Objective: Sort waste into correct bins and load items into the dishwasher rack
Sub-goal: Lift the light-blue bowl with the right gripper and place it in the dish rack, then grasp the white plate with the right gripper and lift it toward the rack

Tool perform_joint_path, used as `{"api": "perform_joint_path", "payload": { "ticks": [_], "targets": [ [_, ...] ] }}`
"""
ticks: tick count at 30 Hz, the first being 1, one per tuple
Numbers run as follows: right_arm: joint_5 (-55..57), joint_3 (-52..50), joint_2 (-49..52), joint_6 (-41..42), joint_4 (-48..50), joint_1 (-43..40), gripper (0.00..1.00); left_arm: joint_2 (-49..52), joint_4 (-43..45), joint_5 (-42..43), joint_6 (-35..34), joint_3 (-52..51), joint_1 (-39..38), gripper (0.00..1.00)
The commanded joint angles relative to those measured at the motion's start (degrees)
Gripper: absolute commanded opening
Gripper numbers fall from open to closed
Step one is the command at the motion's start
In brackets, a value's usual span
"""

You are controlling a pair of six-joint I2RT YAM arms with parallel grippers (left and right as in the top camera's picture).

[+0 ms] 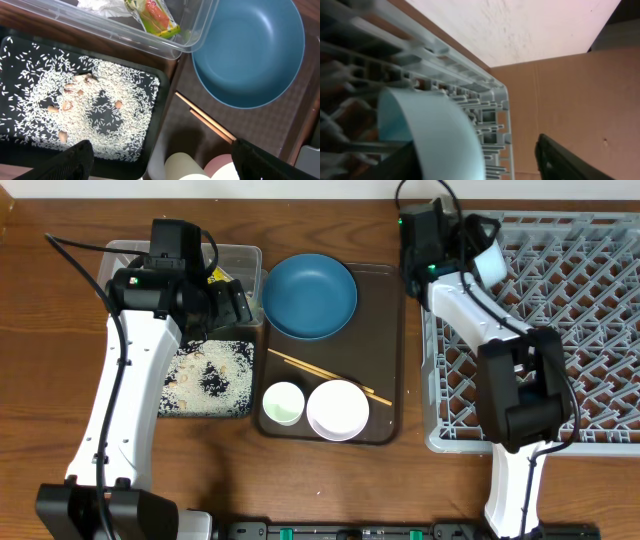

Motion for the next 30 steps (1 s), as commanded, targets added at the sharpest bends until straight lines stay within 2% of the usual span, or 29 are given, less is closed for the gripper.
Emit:
{"api": "perform_joint_path", "payload": {
  "ticks": [1, 7, 11, 12, 14, 19, 21, 25, 30],
  "targets": [
    [0.0, 0.0, -0.5, 0.4, 0.1, 2.9, 0.77, -1.0, -0.2, -0.1, 0.1, 0.7, 0.3, 0.90],
    [-3.1, 0.0, -5.7, 1.4, 0.0, 5.1, 0.86, -1.0, -0.2, -0.1, 0.1, 0.7, 0.3, 0.90],
    [-9.4, 0.0, -10.6, 8.3, -3.1, 5.3, 0.92, -1.0, -0.2, -0.1, 0.1, 0.7, 0.3, 0.90],
    [-15.4, 0.0, -12.3, 12.5, -6.5, 5.3, 0.92, -1.0, -0.2, -0.1, 0.1, 0.7, 0.3, 0.90],
    [-26.6, 0.0, -14.2, 18.3, -11.5, 5.2, 0.89, -1.0, -0.2, -0.1, 0.1, 0.7, 0.3, 0.90],
    [-58.1, 0.0, -15.6, 37.2, -19.3, 4.2, 0.73, -1.0, -0.2, -0.1, 0.1, 0.7, 0.3, 0.90],
    [-67.8, 0.0, -15.5, 43.0, -22.8, 4.2, 0.72, -1.0, -0.2, -0.1, 0.1, 0.7, 0.3, 0.90],
    [-77.5, 0.0, -15.5, 48.1, -30.8, 5.2, 0.71, -1.0, -0.2, -0.1, 0.1, 0.7, 0.3, 0.90],
    [-82.7, -0.2, -15.5, 48.0, -44.1, 7.7, 0.67, -1.0, -0.2, -0.1, 0.1, 0.7, 0.3, 0.90]
  ]
}}
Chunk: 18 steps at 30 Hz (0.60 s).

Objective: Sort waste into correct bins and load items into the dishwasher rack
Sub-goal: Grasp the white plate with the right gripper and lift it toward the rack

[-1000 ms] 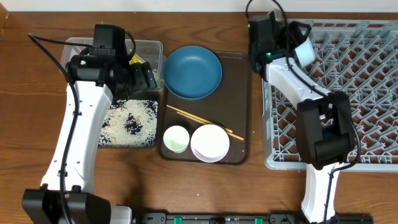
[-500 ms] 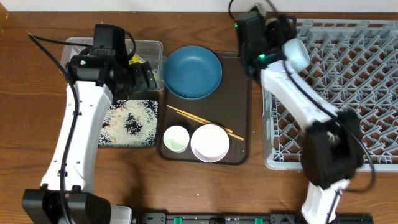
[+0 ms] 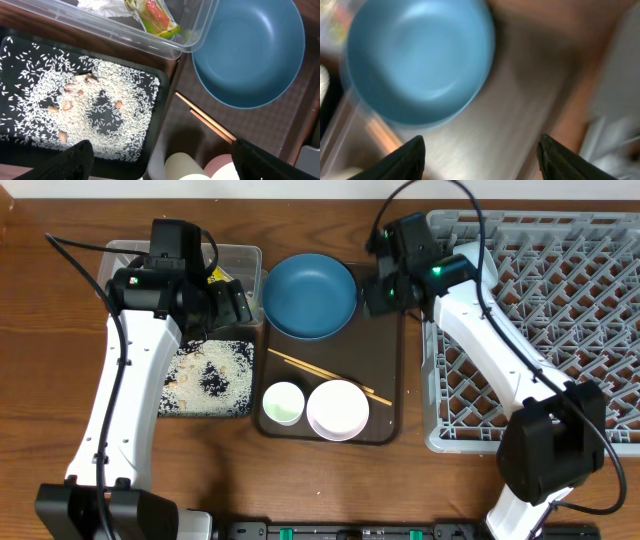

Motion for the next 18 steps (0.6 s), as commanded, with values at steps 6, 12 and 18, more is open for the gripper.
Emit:
{"api": "perform_joint_path", "payload": {
  "ticks": [6, 12, 18],
  "targets": [
    [-8.4, -3.7, 0.2, -1.0, -12.8, 6.3, 0.58, -0.9, -0.2, -0.1, 0.2, 0.7, 0.3, 0.90],
    [-2.1, -12.2, 0.2, 1.9, -10.1, 10.2, 0.57, -0.9, -0.2, -0.1, 0.2, 0.7, 0.3, 0.90],
    [-1.0, -18.6, 0.2, 2.1, -6.2, 10.4, 0.44, -0.9, -0.2, -0.1, 0.2, 0.7, 0.3, 0.90]
  ]
}}
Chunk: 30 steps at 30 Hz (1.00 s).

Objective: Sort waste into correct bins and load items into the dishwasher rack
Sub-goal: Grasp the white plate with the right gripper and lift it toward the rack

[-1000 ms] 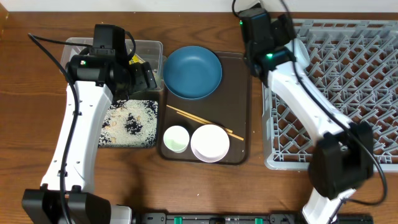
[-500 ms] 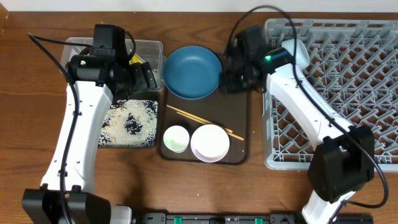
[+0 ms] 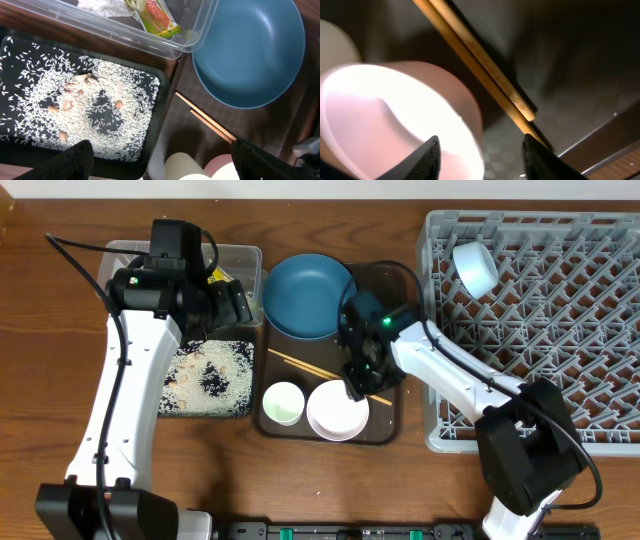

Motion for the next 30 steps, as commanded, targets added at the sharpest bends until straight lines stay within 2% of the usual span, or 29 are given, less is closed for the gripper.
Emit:
{"api": "perform_joint_path", "payload": {
  "ticks": [1, 5, 9, 16, 23, 26, 30],
  "targets": [
    [1.4, -2.8, 0.2, 0.8, 1.5, 0.2, 0.40, -0.9, -0.2, -0.1, 0.1, 0.7, 0.3, 0.90],
    [1.4, -4.2, 0.2, 0.8, 2.5, 0.2, 0.25, -0.9, -0.2, -0.1, 0.1, 0.7, 0.3, 0.90],
    [1.4, -4.2, 0.2, 0.8, 2.8, 0.2, 0.02, -0.9, -0.2, -0.1, 0.1, 0.7, 0.3, 0.90],
    [1.4, -2.4, -1.2, 1.7, 2.4, -0.7, 0.01, -0.9, -0.2, -0.1, 0.1, 0.7, 0.3, 0.90],
    [7.5, 5.0, -12.0, 1.7, -4.2, -6.7, 0.01, -0.9, -0.2, -0.1, 0.1, 0.7, 0.3, 0.90],
    [14.9, 7.3, -18.3, 2.0, -6.7, -9.8, 0.01, -0.9, -0.2, -0.1, 0.1, 0.7, 0.3, 0.91],
    [35.4, 7.5, -25.4, 8.5, -9.5, -13.6, 0.01, -0.9, -0.2, -0.1, 0.1, 0.7, 0.3, 0.90]
  ]
}}
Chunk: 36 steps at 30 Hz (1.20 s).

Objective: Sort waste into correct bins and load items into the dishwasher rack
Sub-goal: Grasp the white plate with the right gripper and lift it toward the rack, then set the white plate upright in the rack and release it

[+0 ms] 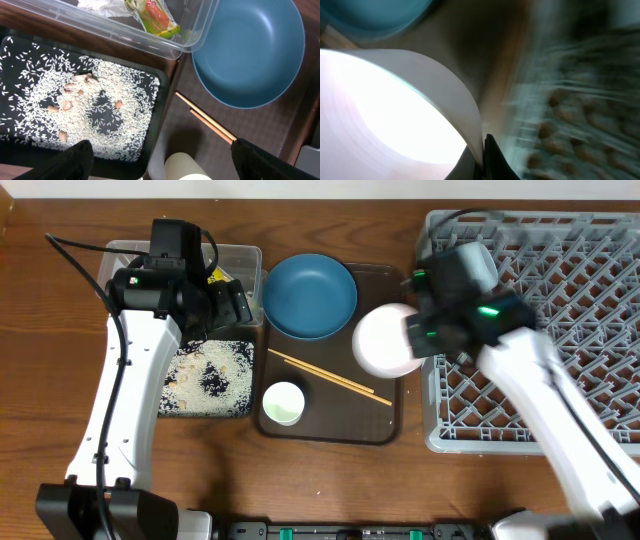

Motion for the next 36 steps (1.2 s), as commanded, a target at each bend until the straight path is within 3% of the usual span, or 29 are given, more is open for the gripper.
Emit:
{"api": "perform_joint_path", "payload": {
  "ticks": [1, 6, 19, 24, 36],
  "targets": [
    [24.3, 0.4, -5.0, 8.3, -2.7, -3.0, 0.01, -0.9, -0.2, -0.1, 0.1, 0.7, 0.3, 0.90],
    [48.2, 0.2, -6.5, 23.2, -12.3, -5.3, 0.01, -0.9, -0.2, -0.1, 0.1, 0.7, 0.3, 0.90],
    [70.7, -3.3, 5.8, 23.6, -13.0, -5.4, 0.01, -0.9, -0.2, -0.1, 0.1, 0.7, 0.3, 0.90],
    [75.3, -3.3, 11.9, 23.6, -12.9, -5.4, 0.01, -0.9, -0.2, -0.1, 0.1, 0.7, 0.3, 0.91],
    [74.6, -3.3, 21.2, 23.5, -12.6, -3.8, 0.01, -0.9, -0.2, -0.1, 0.1, 0.7, 0.3, 0.90]
  ]
}}
